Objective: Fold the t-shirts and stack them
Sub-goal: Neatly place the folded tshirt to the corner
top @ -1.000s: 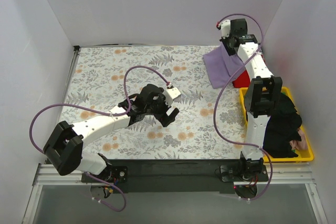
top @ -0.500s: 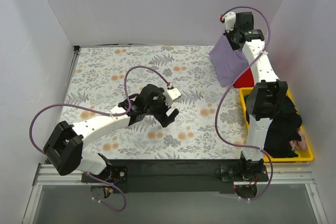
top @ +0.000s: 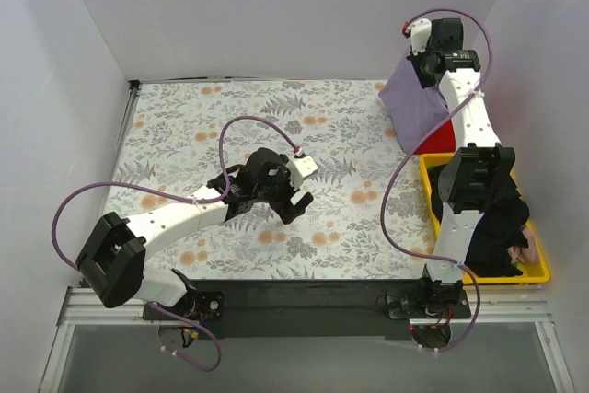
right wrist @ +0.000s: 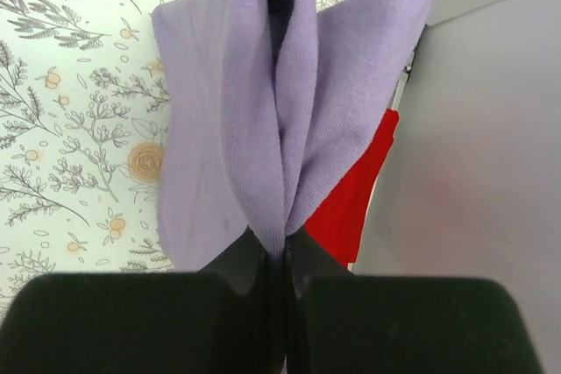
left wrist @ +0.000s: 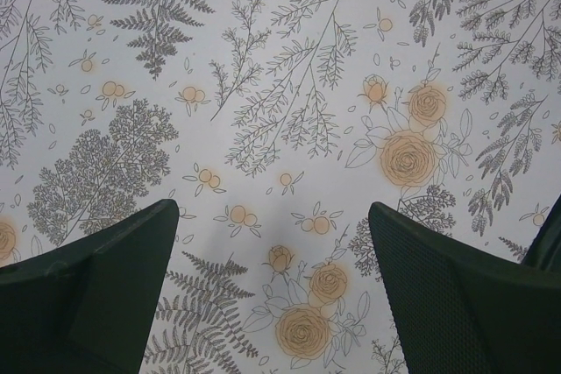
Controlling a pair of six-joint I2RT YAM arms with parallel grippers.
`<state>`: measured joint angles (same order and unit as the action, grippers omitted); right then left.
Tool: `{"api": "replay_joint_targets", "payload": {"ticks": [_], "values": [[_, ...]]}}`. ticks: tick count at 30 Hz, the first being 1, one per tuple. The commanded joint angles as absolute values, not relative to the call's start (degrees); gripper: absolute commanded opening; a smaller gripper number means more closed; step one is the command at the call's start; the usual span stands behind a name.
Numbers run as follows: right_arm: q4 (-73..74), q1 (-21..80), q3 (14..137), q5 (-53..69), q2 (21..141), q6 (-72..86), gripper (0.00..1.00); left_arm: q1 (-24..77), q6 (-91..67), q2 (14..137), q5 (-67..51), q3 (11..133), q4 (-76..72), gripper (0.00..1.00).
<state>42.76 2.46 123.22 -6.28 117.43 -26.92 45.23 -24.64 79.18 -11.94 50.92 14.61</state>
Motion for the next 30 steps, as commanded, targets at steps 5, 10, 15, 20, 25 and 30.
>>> {"api": "replay_joint_targets", "payload": {"ticks": [5,10,15,20,25,30], "values": [[42.2,-1.4,125.3,-2.9,116.3,-26.6,0.01,45.4,-23.2,78.7,-11.5,51.8,14.9,0.90],[41.7,-4.6,127.1,-0.6,119.1,-28.7,0.01,45.4,-23.1,79.3,-11.3,52.4,15.6,0.90],[39.7,-7.0,126.7,2.4,122.2,-33.6,0.01,45.4,-23.2,79.9,-11.0,52.7,16.4,0.90],[33.1,-9.5,122.5,2.3,123.6,-37.6,0.01,45.4,-23.6,80.5,-11.0,53.9,18.2,0.90],[30.0,-11.0,121.0,0.4,125.9,-41.5,0.35,45.4,-25.0,80.2,-11.1,54.8,19.2,0.90],[30.1,-11.3,124.0,0.4,125.3,-40.1,0.98,40.5,-31.0,80.3,-16.0,57.5,21.7,0.90]]}}
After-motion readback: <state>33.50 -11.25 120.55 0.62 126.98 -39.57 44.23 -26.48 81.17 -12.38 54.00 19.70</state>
